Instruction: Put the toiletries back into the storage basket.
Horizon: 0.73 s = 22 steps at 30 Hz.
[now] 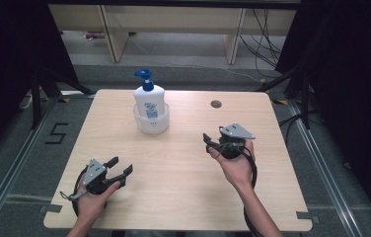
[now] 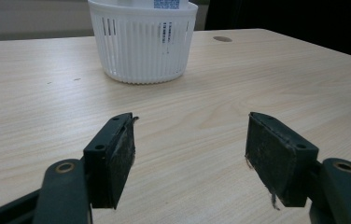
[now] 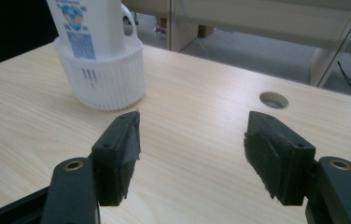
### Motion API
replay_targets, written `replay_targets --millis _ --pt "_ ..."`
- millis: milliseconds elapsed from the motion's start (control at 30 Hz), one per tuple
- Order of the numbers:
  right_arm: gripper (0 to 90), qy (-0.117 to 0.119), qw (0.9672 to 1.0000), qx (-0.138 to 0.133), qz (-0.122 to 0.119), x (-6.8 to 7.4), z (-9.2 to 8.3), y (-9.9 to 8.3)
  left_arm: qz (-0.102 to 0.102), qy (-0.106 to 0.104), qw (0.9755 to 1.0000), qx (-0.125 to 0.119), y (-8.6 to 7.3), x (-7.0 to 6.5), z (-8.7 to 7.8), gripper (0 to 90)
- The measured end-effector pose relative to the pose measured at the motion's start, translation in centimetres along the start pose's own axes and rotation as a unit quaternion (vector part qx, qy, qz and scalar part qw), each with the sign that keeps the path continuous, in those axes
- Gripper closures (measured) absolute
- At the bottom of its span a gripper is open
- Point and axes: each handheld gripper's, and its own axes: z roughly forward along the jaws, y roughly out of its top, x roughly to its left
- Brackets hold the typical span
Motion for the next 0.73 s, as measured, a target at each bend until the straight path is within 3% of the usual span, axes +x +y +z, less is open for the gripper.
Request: replay_targets --millis 33,200,233,400,433,567,633,700,733 --pt "36.3 -0.005 0.9999 0.002 0.010 -0.4 -0.3 -1.0 -0.005 0.007 0.9999 0.009 0.0 -0.1 -0.2 32.2" --pt "36.3 -0.010 0.9994 0.015 0.029 -1.2 -1.0 -3.1 -0.004 0.009 0.9999 0.007 0.0 -0.1 -0.2 32.2" --pt "36.3 -0.007 0.9997 0.017 0.015 -1.6 -1.1 -3.7 -0.005 0.011 0.9999 0.008 0.0 -0.1 -0.3 32.2" --pt "36.6 -0.019 0.9990 0.025 0.032 -2.4 -1.4 -6.7 -0.005 0.010 0.9999 0.009 0.0 -0.1 -0.3 32.2" --pt "36.6 -0.024 0.9992 0.023 0.023 -2.6 -1.6 -7.2 -0.005 0.010 0.9999 0.009 0.0 -0.1 -0.3 32.2" --pt "36.8 -0.026 0.9987 0.018 0.040 -3.1 -2.3 -9.2 -0.001 0.004 1.0000 0.002 0.0 0.1 0.0 32.2" --pt "36.8 -0.023 0.9989 0.015 0.039 -3.1 -2.3 -9.5 -0.005 0.011 0.9999 0.010 0.0 -0.1 -0.1 32.2" --pt "36.6 -0.037 0.9984 0.013 0.040 -3.2 -2.6 -10.0 -0.004 0.009 0.9999 0.009 0.0 -0.2 0.0 32.2" --pt "36.4 -0.033 0.9977 0.009 0.058 -3.0 -2.8 -10.1 -0.002 0.009 0.9999 0.010 0.0 -0.2 0.0 32.2"
